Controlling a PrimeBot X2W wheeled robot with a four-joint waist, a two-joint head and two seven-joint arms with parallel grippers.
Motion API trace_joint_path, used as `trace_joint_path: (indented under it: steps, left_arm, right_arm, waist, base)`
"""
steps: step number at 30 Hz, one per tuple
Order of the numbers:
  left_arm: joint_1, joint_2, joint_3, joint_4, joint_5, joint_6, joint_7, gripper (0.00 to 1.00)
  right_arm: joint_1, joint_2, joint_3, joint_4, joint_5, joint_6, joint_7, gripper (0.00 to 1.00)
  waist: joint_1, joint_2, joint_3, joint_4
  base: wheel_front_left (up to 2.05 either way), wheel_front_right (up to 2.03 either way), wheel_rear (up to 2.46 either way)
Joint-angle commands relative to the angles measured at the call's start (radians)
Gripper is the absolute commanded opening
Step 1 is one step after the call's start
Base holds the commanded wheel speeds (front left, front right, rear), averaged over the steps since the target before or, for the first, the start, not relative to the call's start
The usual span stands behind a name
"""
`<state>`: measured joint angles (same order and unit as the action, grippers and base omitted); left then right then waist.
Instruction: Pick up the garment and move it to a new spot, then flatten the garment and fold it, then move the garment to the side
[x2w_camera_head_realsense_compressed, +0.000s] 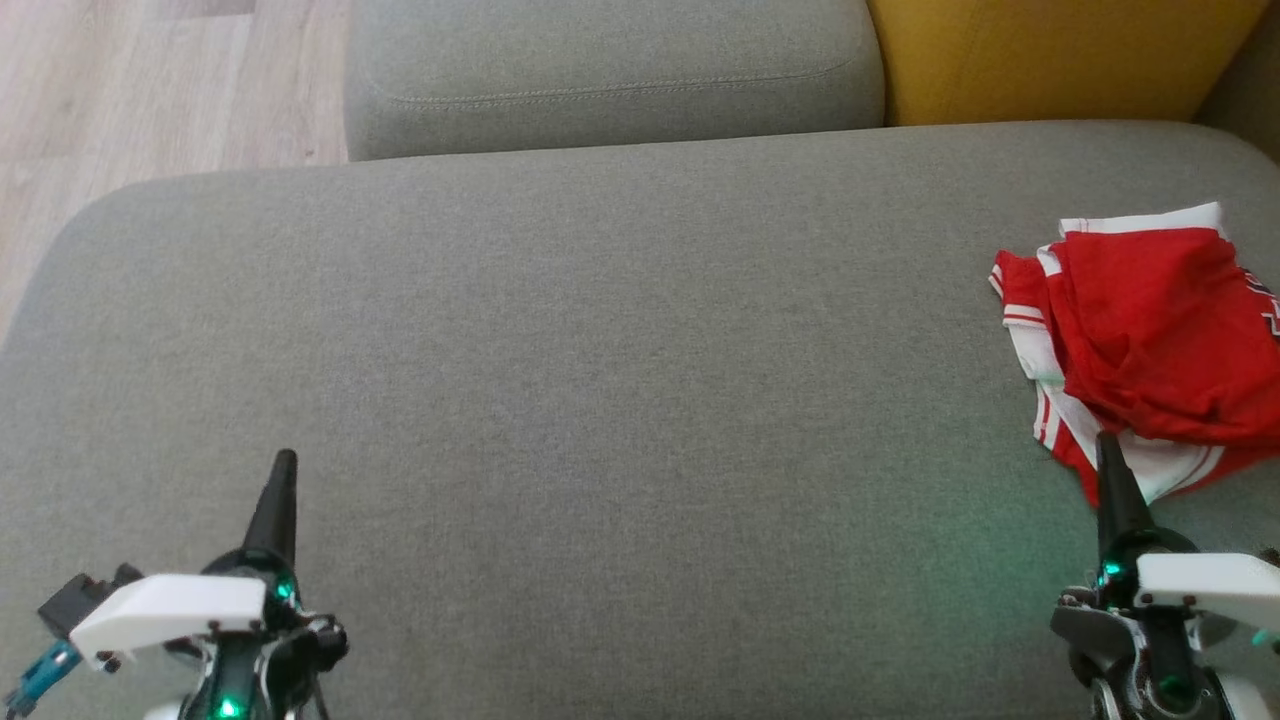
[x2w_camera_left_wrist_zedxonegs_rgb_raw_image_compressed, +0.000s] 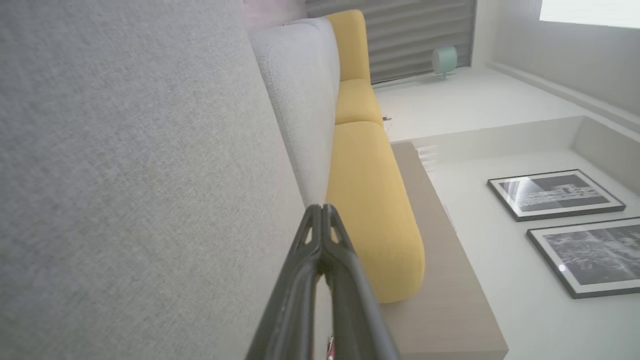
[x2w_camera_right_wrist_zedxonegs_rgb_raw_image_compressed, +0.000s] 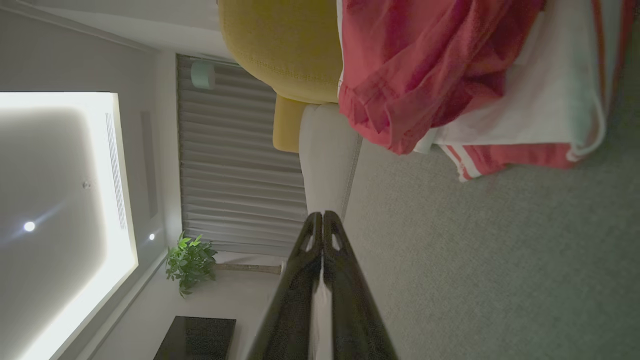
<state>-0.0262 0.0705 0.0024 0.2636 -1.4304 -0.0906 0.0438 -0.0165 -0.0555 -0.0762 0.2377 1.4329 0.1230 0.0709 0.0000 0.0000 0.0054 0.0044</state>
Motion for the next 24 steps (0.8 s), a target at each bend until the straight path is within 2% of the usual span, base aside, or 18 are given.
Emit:
trace_joint_path:
  steps: [1, 15, 24]
  left_arm:
    - [-0.06, 0.007, 0.042, -0.027, -0.034, -0.015, 0.01, 0.0]
    - [-0.079, -0.003, 0.087, -0.019, -0.194, -0.04, 0.05, 0.0]
    - [-0.08, -0.005, 0.091, -0.019, -0.195, -0.04, 0.053, 0.0]
  right_arm:
    - [-0.065, -0.02, 0.011, -0.026, 0.038, 0.007, 0.008, 0.0]
    - [-0.088, -0.019, -0.003, 0.004, 0.201, 0.008, 0.015, 0.0]
    - [-0.089, -0.017, -0.007, 0.005, 0.201, 0.008, 0.018, 0.0]
  waist:
    - [0.0, 0.0, 0.0, 0.0]
    - [0.0, 0.0, -0.002, -0.004]
    - [0.0, 0.0, -0.002, -0.004]
  base:
    - [0.0, 0.0, 0.0]
    - [0.0, 0.0, 0.0]
    - [0.0, 0.0, 0.0]
